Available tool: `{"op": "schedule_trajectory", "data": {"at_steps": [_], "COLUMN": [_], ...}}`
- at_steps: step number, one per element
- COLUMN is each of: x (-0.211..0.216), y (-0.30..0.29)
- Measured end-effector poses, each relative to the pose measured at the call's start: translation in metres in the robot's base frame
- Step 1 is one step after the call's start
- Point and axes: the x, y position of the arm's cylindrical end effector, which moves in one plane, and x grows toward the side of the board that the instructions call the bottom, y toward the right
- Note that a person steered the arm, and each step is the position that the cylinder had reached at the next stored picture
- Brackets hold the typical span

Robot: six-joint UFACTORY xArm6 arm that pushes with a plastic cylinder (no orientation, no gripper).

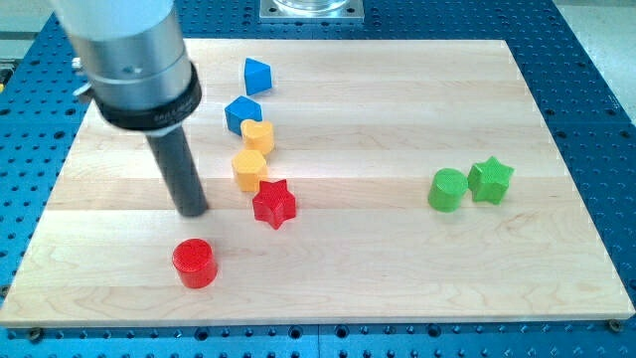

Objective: Push the heart and the cube towards the triangle

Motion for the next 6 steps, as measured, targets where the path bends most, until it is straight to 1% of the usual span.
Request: {"op": "schedule_trajectory", "data": {"at_steps": [1, 2, 3, 4, 5, 6], "x": [-0.048, -0.077, -0.111, -0.125, -0.146, -0.186], "y": [0.024, 0.052, 0.051, 0.041, 0.004, 0.006]}}
